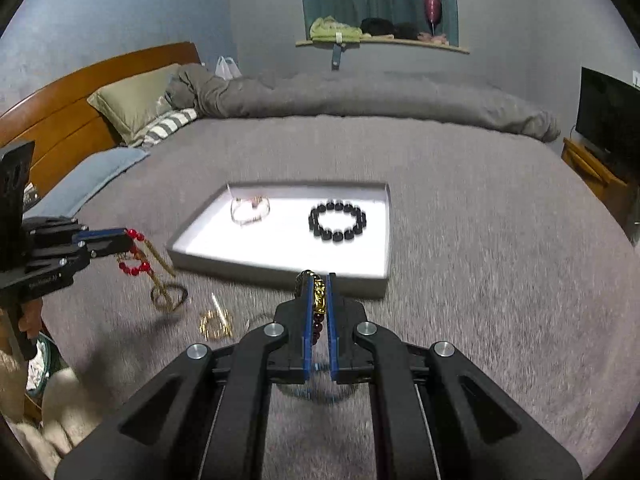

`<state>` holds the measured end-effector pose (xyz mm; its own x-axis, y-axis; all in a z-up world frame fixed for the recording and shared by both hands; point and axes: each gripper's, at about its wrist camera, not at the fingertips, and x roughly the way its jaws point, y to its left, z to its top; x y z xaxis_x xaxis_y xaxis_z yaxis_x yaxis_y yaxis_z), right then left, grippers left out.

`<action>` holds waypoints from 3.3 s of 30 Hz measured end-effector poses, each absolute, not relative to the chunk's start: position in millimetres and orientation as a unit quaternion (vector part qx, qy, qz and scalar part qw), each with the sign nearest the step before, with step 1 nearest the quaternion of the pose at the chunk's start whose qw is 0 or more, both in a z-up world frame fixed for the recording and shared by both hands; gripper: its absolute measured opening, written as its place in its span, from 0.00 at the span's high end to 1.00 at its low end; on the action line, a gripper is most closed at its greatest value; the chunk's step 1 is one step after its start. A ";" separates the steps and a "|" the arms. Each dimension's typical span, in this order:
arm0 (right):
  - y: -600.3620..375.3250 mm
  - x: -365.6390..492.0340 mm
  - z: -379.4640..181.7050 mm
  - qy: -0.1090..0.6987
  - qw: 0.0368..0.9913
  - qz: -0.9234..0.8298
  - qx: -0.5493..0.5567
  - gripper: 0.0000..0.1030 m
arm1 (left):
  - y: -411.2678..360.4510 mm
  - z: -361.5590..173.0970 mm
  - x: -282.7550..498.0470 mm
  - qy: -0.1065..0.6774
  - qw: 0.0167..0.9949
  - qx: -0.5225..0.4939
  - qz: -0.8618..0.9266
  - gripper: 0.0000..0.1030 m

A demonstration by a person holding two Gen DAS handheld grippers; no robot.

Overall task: Organize jewelry
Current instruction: 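Grasp the small dark bead bracelet with the right tool while the left grasps the red ornament, then lower both held pieces into the white tray and open both tools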

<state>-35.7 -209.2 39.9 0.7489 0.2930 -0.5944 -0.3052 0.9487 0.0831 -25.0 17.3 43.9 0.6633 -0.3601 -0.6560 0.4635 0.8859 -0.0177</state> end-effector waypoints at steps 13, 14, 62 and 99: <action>-194.1 20.3 44.4 0.285 0.950 0.127 0.003 0.94 | 20.2 69.3 29.4 0.308 0.931 0.057 -0.190 0.93; -191.9 24.1 42.8 0.281 0.952 0.124 0.002 0.94 | 19.3 68.0 34.1 0.307 0.931 0.054 -0.189 0.93; -178.2 70.5 -50.3 0.365 0.925 0.103 0.005 0.94 | 39.4 -56.3 94.1 0.413 0.900 0.024 -0.138 0.87; -229.3 -5.5 -27.4 0.308 0.945 0.088 0.067 0.16 | 65.0 -32.4 5.8 0.351 0.930 -0.003 -0.104 0.21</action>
<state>-5.5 -229.3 -27.4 0.7945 0.2068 -0.5710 -0.1241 0.9757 0.1806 5.8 65.0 -32.4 0.7314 -0.1955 -0.6533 0.1915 0.9784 -0.0784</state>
